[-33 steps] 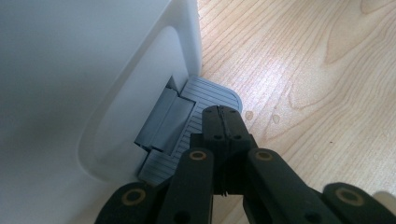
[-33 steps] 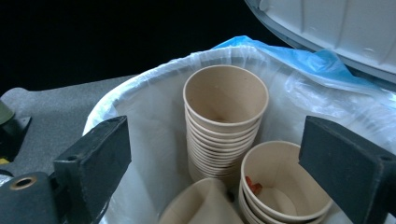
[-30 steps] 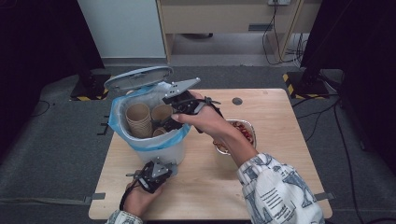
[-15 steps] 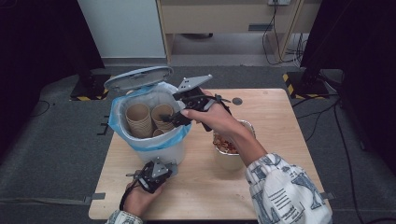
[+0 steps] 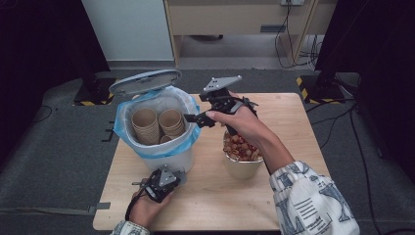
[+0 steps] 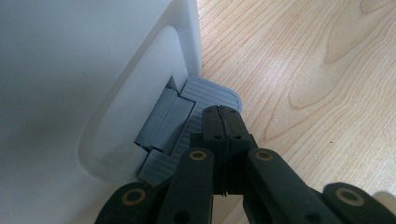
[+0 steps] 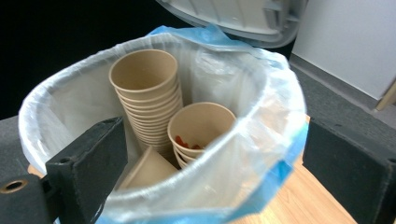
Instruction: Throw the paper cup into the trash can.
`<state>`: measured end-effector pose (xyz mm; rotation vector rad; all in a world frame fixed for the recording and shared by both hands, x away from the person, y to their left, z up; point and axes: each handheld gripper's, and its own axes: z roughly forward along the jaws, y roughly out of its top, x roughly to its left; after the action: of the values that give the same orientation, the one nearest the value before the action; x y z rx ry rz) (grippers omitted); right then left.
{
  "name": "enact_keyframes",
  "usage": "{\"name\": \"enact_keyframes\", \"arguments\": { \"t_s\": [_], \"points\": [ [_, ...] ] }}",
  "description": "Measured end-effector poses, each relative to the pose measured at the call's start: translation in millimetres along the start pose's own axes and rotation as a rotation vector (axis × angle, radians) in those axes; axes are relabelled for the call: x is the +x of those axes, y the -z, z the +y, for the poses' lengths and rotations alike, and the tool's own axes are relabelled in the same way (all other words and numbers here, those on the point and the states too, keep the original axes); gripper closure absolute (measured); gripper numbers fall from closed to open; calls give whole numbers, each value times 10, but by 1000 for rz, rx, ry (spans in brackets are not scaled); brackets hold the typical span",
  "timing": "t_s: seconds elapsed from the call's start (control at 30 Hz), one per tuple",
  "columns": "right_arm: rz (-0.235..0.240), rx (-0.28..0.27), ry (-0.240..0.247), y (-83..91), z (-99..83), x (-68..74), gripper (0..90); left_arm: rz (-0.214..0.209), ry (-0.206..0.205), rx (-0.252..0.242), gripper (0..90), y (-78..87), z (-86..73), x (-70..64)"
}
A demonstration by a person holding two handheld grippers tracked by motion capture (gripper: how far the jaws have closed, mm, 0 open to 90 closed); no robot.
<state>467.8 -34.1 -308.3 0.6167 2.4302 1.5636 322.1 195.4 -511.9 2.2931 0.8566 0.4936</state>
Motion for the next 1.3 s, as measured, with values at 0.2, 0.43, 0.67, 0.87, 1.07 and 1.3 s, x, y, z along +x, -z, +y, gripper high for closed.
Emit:
{"name": "enact_keyframes", "arguments": {
  "t_s": [0.2, 0.43, 0.67, 0.87, 1.07, 1.3],
  "points": [
    [-42, 3, -11, 104, -61, -120, 70, 0, 0, 0, 899, 0, 0, 0],
    [-71, 0, -20, 207, -103, -199, 71, 1, -1, 0, 898, 1, 0, -1],
    [-92, 6, -22, 268, -154, -252, 70, 0, 0, 3, 899, 3, 1, 0],
    [-108, 14, -26, 322, -199, -304, 70, 1, -1, 3, 899, 3, 1, -1],
    [-131, 13, -38, 409, -260, -378, 70, 0, 0, 0, 898, 0, -1, 0],
    [-153, 12, -58, 503, -334, -455, 70, 1, 2, 0, 898, 1, -1, 0]
  ]
}}
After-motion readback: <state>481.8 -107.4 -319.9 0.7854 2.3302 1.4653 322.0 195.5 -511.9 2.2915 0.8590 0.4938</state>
